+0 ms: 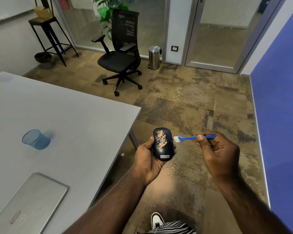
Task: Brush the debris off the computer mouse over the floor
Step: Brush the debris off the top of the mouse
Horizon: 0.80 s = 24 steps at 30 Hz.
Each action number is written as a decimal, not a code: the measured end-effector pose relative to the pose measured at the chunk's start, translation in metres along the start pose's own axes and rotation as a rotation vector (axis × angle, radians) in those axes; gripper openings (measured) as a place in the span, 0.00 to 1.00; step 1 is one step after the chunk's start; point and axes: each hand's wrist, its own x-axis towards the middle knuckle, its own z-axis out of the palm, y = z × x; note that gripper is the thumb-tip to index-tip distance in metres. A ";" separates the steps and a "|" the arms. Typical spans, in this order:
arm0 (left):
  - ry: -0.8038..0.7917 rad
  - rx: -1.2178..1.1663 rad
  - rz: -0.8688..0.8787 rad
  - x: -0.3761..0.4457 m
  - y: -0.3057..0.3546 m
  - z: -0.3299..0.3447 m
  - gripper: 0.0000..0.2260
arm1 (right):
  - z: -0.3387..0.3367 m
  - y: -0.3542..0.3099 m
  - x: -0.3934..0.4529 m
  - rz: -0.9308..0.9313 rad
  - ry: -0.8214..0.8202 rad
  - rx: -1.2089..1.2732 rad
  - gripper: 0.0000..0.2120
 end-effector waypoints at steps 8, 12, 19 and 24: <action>0.013 -0.012 0.012 0.001 0.000 0.001 0.21 | 0.004 -0.004 -0.007 0.015 -0.078 0.073 0.07; -0.007 -0.023 -0.017 -0.002 0.001 -0.001 0.22 | 0.003 0.001 0.002 0.017 -0.031 -0.001 0.04; 0.004 -0.032 -0.002 -0.002 0.004 -0.002 0.21 | 0.005 0.000 -0.002 0.010 -0.074 0.039 0.07; -0.018 -0.034 -0.024 -0.004 0.004 -0.002 0.22 | 0.008 0.000 0.002 0.015 -0.060 0.038 0.11</action>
